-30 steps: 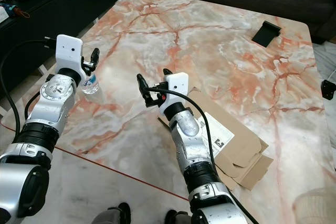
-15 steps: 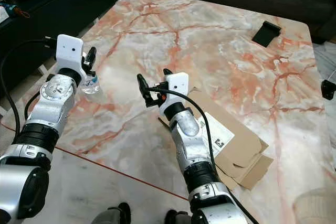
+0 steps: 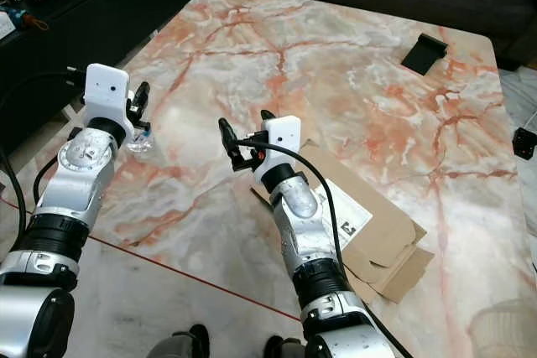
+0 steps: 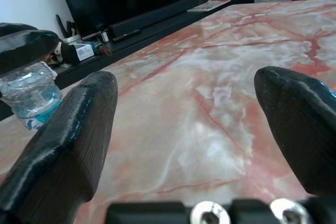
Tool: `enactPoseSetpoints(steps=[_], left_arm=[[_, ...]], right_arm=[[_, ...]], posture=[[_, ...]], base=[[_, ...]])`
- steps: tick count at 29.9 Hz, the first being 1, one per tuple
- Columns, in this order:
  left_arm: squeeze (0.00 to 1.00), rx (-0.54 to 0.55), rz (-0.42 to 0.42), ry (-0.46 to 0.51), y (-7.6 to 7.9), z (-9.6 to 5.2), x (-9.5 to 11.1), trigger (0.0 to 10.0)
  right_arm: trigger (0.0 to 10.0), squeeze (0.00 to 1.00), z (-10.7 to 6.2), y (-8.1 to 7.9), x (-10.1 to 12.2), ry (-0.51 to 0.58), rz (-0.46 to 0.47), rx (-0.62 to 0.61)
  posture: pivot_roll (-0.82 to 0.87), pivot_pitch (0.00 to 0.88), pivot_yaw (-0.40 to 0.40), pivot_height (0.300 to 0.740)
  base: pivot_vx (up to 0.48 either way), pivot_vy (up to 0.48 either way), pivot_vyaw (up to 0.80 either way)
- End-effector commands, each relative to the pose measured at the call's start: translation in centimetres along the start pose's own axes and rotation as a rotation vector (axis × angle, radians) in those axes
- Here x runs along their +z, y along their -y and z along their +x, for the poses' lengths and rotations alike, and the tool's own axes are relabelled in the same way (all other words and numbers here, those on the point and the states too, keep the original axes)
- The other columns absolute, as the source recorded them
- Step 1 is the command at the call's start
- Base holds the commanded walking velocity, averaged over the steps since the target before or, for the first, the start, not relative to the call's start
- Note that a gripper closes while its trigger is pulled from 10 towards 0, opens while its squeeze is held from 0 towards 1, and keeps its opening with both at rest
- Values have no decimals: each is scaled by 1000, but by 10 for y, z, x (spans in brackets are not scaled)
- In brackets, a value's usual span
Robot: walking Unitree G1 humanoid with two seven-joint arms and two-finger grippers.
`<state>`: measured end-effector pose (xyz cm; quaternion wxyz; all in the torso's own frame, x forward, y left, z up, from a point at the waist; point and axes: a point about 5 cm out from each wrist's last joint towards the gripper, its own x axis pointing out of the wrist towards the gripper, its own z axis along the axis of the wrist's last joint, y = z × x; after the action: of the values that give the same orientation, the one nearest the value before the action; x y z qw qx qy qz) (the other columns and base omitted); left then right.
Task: Picking trash to rubbish bin
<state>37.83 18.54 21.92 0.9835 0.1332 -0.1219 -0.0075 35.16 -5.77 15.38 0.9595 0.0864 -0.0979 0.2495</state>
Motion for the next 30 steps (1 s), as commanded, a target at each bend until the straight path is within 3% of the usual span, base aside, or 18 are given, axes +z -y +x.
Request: enactPoseSetpoints(steps=[1, 2, 6, 16, 30], left_arm=[[0, 30, -22, 14, -2, -6, -3, 9059], [0, 35, -51, 46, -2, -7, 2, 10000], [0, 65, -106, 154, 2, -20, 14, 10000], [0, 92, -136, 162, 14, -34, 12, 10000], [0, 82, -128, 162, 16, -32, 15, 10000]], right_arm=[[10000, 0, 1, -3, 0, 3, 2, 6], [10000, 0, 2, -3, 1, 7, 3, 5], [10000, 0, 2, -1, 6, 46, 25, -21], [10000, 0, 4, 5, 14, 79, 19, -43], [10000, 0, 4, 3, 13, 77, 20, -47]], posture=[[99, 159, -25, 740], [97, 154, -22, 740], [98, 139, -16, 740], [100, 119, -22, 740], [99, 111, -14, 740]], base=[[0, 0, 0], [0, 0, 0], [0, 0, 0], [0, 0, 0], [0, 0, 0]])
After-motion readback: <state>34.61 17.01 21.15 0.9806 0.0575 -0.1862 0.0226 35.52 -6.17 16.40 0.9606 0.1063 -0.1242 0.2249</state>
